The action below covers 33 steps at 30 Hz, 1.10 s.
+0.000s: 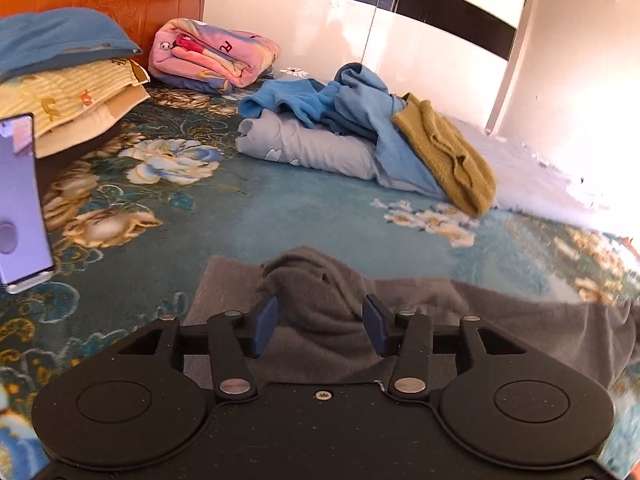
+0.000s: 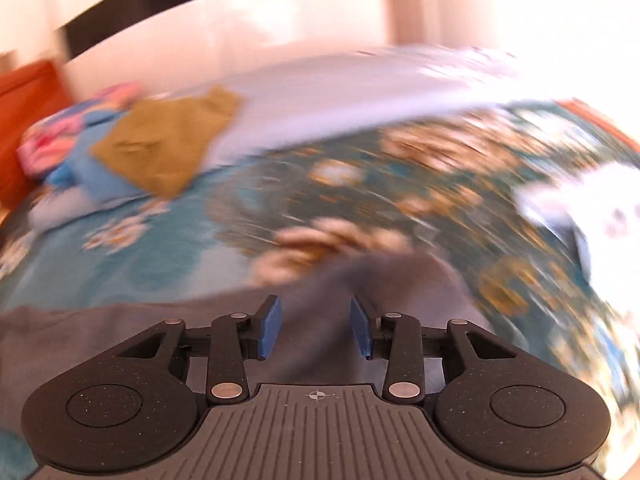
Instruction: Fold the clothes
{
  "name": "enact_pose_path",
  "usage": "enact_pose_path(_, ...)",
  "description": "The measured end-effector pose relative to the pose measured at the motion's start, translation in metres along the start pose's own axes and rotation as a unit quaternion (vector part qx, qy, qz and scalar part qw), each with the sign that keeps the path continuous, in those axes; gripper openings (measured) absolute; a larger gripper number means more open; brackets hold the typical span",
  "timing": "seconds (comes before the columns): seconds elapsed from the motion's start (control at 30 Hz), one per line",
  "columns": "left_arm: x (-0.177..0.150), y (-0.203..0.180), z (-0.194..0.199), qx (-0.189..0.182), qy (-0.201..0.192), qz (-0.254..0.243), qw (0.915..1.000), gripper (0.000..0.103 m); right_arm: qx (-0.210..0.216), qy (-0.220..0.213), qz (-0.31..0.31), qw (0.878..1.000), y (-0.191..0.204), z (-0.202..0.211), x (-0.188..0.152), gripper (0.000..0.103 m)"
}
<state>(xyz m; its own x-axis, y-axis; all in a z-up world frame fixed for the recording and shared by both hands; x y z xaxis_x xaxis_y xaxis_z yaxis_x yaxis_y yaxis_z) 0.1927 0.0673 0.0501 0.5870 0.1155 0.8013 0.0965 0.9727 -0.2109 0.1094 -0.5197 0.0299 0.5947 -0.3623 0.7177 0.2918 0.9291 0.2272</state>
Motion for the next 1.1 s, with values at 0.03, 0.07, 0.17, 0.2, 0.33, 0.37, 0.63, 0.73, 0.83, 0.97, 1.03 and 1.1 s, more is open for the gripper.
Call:
enact_pose_path(0.03, 0.002, 0.001, -0.005, 0.003, -0.003, 0.004, 1.0000, 0.047, -0.007, -0.003, -0.023, 1.000, -0.012, 0.004, -0.005, 0.052)
enact_pose_path(0.07, 0.004, 0.003, -0.013, 0.022, -0.006, 0.004, 0.9997, 0.047, -0.011, -0.007, -0.045, 0.999, -0.023, 0.007, -0.010, 0.060)
enact_pose_path(0.17, 0.010, 0.014, -0.030, 0.086, -0.009, 0.013, 0.9962, 0.046, -0.012, -0.013, -0.096, 0.995, -0.045, 0.009, -0.023, 0.062)
enact_pose_path(0.2, 0.013, 0.016, -0.031, 0.087, -0.013, 0.026, 0.9958, 0.046, -0.006, -0.014, -0.108, 0.994, -0.049, 0.007, -0.025, 0.062)
enact_pose_path(0.33, 0.023, 0.020, -0.020, 0.083, -0.028, 0.054, 0.9947, 0.050, 0.025, -0.024, -0.155, 0.987, -0.065, 0.000, -0.033, 0.066)
enact_pose_path(0.37, 0.025, 0.022, -0.014, 0.090, -0.032, 0.051, 0.9941, 0.051, 0.032, -0.025, -0.173, 0.984, -0.070, -0.004, -0.034, 0.067)
enact_pose_path(0.63, 0.020, 0.034, 0.028, 0.121, -0.041, 0.075, 0.9889, 0.054, 0.015, -0.086, -0.282, 0.955, -0.092, 0.000, -0.031, 0.069)
enact_pose_path(0.73, 0.019, 0.029, 0.030, 0.112, -0.038, 0.084, 0.9895, 0.054, 0.007, -0.111, -0.244, 0.963, -0.088, 0.008, -0.015, 0.069)
enact_pose_path(0.83, 0.020, 0.017, 0.024, 0.092, -0.036, 0.095, 0.9906, 0.054, 0.023, -0.083, -0.220, 0.972, -0.079, -0.007, -0.010, 0.062)
enact_pose_path(0.97, 0.020, -0.006, 0.020, 0.063, -0.029, 0.077, 0.9946, 0.055, 0.039, -0.066, -0.222, 0.972, -0.069, -0.022, -0.012, 0.040)
enact_pose_path(1.03, 0.018, -0.013, 0.019, 0.059, -0.024, 0.069, 0.9956, 0.055, 0.043, -0.061, -0.228, 0.971, -0.066, -0.023, -0.013, 0.022)
enact_pose_path(1.1, 0.015, -0.015, 0.020, 0.058, -0.021, 0.069, 0.9957, 0.056, 0.036, -0.066, -0.232, 0.970, -0.068, -0.019, -0.010, 0.012)
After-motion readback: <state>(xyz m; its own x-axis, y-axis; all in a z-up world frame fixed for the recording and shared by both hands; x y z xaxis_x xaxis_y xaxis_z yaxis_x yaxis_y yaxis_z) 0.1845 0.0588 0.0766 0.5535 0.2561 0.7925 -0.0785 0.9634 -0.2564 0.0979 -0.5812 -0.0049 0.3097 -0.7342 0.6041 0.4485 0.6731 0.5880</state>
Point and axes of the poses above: each gripper's, at about its wrist camera, not at the fingertips, and z roughly against the way its jaws point, y to its left, x to its top, the point moved 9 cm from there along -z, roughly the way its jaws point, and after that the axes turned 2 degrees about x, right-handed, at the moved point
